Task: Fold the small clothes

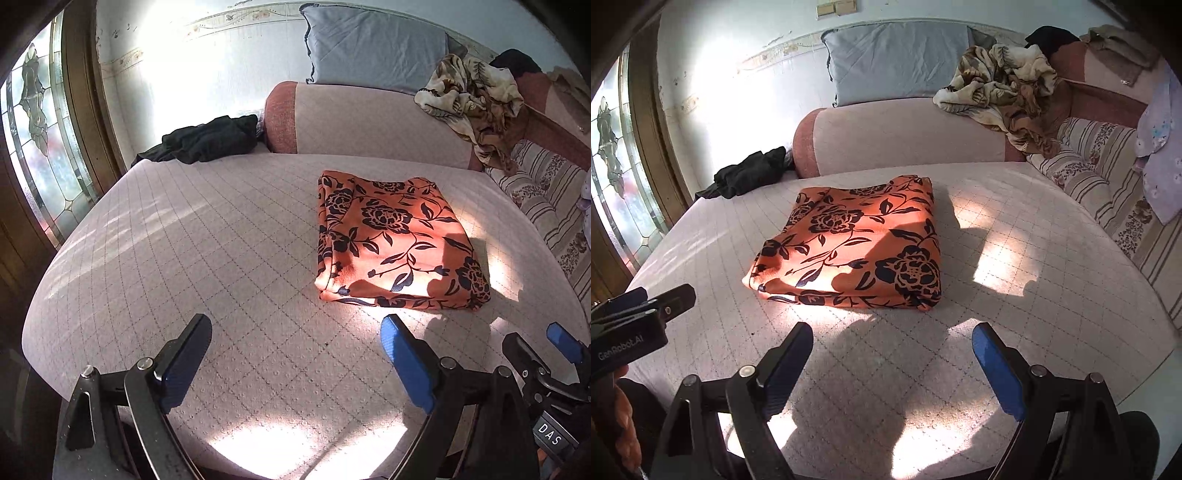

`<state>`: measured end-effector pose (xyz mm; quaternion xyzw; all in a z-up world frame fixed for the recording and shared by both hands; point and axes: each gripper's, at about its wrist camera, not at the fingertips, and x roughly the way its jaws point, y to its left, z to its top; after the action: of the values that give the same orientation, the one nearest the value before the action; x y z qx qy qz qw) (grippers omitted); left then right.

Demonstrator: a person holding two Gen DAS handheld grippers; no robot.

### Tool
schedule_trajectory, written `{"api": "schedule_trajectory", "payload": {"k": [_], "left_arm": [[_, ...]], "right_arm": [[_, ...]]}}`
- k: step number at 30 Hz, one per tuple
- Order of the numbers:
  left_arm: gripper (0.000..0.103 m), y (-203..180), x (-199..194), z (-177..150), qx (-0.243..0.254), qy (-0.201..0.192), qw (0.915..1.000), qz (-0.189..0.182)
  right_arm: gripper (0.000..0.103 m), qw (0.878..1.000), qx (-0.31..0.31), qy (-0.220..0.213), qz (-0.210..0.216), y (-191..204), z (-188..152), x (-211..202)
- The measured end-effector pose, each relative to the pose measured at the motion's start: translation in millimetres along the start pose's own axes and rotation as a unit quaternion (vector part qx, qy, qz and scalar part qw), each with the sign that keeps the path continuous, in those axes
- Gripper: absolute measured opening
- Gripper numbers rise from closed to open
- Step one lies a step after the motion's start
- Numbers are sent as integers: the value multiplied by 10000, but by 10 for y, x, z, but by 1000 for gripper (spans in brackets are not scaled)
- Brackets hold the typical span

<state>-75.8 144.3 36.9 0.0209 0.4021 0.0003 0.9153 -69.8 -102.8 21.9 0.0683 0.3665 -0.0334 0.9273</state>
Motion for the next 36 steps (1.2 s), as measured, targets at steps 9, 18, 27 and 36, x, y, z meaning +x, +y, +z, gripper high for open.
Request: {"api": "schedule_trajectory", "payload": {"k": [9, 18, 27, 36], "left_arm": [[93, -171, 36, 9, 108, -18, 9999, 132], [93, -205, 138, -43, 123, 71, 9996, 235], [93, -208, 127, -84, 121, 80, 9997, 213], [93, -187, 112, -84, 98, 58, 9997, 204]], "right_arm": [[90, 9999, -72, -65, 36, -61, -14, 57], [90, 9990, 372, 165, -197, -264, -9, 201], [90, 9996, 111, 119, -237, -173, -14, 195], [90, 9996, 110, 99, -243, -175, -19, 170]]}}
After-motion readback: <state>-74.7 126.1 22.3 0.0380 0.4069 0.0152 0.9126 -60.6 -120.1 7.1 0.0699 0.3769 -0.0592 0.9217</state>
